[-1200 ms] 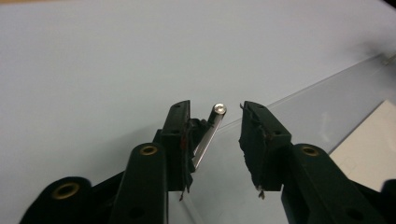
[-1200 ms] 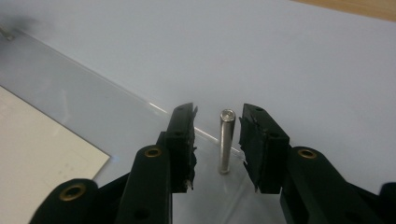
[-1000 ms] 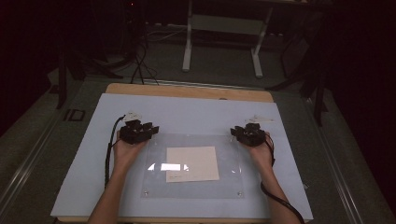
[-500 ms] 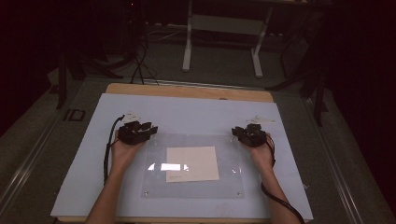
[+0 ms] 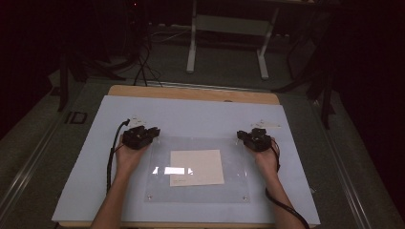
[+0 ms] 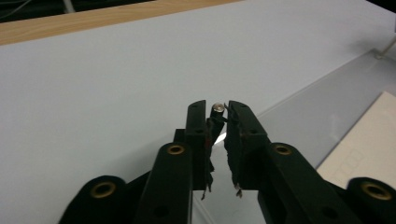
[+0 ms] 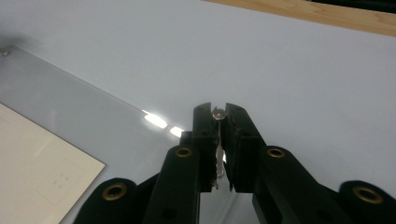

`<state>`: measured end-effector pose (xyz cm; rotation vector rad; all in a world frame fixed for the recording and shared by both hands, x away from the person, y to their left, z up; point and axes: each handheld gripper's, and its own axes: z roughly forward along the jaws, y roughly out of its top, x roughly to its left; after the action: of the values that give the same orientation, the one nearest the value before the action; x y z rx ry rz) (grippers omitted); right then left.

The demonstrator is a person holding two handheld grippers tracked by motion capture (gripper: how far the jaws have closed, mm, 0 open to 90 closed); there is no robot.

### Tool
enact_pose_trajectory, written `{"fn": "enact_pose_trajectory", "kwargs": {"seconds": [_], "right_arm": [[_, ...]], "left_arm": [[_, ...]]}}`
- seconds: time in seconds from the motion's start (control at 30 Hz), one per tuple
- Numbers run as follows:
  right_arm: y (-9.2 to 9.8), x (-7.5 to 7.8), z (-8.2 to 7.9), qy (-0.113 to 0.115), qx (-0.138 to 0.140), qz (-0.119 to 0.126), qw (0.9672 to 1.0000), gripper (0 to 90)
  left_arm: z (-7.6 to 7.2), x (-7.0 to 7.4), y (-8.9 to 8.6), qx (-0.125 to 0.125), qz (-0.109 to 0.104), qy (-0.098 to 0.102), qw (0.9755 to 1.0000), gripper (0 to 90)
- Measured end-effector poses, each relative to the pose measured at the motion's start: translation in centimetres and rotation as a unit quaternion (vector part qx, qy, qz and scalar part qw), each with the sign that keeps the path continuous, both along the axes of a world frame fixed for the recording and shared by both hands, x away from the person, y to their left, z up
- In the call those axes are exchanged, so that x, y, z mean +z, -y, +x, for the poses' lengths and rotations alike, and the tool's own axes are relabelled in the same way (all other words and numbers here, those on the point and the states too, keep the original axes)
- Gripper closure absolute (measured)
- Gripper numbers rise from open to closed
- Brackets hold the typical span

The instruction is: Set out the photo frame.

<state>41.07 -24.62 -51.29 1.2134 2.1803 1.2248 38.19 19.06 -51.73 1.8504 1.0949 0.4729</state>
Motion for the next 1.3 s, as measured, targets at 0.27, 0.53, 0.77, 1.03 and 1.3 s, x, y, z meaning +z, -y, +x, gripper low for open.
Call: {"fn": "enact_pose_trajectory", "kwargs": {"seconds": [0.27,0.53,0.77,1.03,1.3], "right_arm": [[0.0,0.1,0.0,-0.005,-0.001,0.000,1.0000,83.9],[0.1,0.0,0.1,-0.010,-0.002,0.007,0.9999,83.7],[0.4,0.1,0.4,-0.026,0.001,0.026,0.9993,83.1],[0.6,0.3,1.0,-0.048,0.008,0.033,0.9983,82.8],[1.0,0.3,2.2,-0.078,0.013,0.055,0.9954,82.8]], "left_arm": [[0.0,-0.1,-0.1,-0.001,-0.007,0.002,1.0000,81.1],[0.2,-0.4,0.0,-0.001,-0.003,0.001,1.0000,82.6],[0.6,-0.5,-0.3,-0.001,-0.031,-0.015,0.9994,82.7],[1.4,-0.3,-0.6,-0.008,-0.044,-0.045,0.9980,82.2],[2.6,-0.2,-1.0,-0.011,-0.068,-0.082,0.9942,82.0]]}}
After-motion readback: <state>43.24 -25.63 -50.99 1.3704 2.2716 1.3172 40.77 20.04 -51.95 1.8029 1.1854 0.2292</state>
